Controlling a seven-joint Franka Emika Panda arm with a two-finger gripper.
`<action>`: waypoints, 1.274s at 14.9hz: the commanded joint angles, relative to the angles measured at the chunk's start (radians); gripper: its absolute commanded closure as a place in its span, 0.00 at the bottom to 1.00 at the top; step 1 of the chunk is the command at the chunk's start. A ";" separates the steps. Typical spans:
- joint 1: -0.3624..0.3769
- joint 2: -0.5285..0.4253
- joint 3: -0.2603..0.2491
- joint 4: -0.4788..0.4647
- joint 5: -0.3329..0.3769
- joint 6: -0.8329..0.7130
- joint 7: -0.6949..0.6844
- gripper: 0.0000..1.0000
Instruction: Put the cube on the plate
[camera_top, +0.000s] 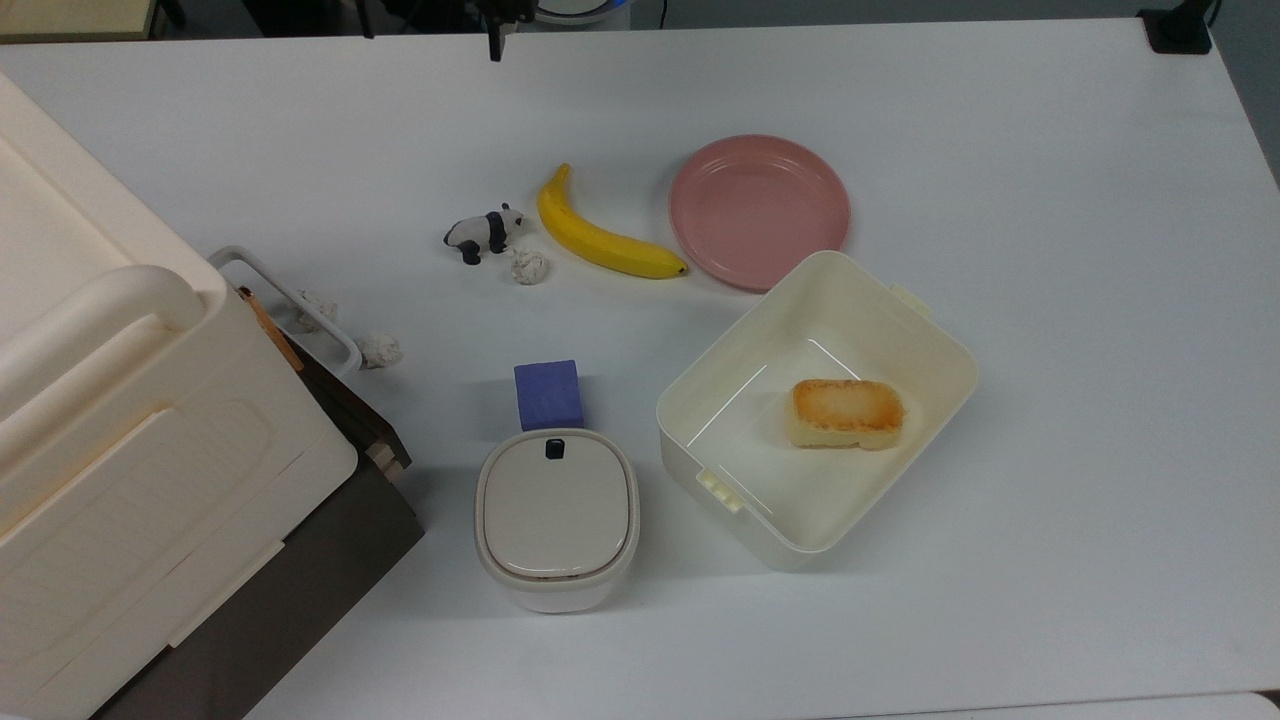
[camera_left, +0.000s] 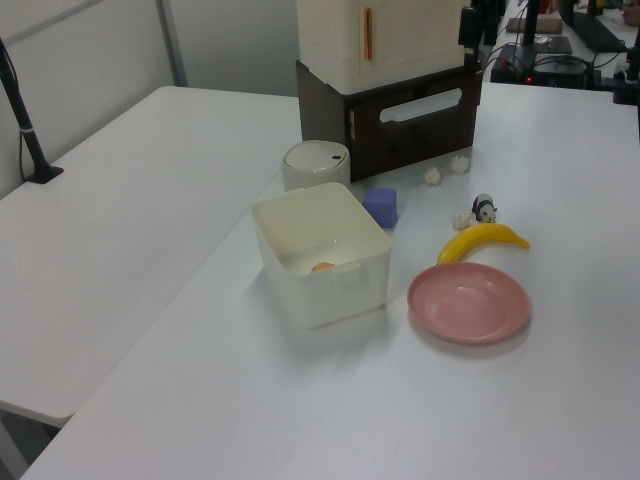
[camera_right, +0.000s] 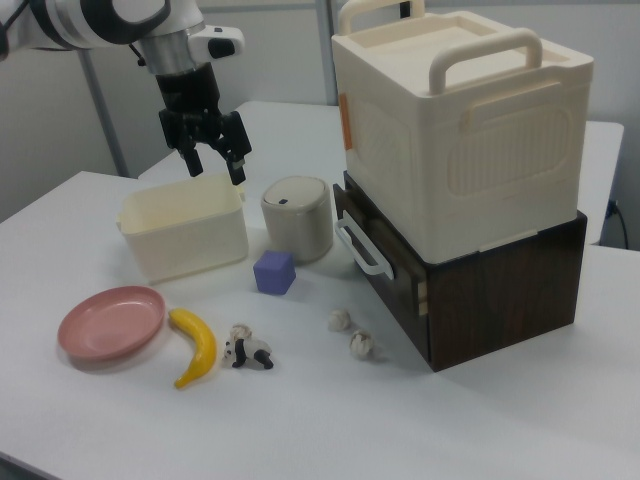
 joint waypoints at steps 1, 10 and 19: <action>0.026 -0.002 -0.004 0.002 -0.011 -0.026 -0.026 0.00; 0.025 -0.011 -0.007 0.006 0.026 -0.116 -0.187 0.00; 0.043 0.030 -0.004 -0.020 0.001 -0.124 -0.198 0.00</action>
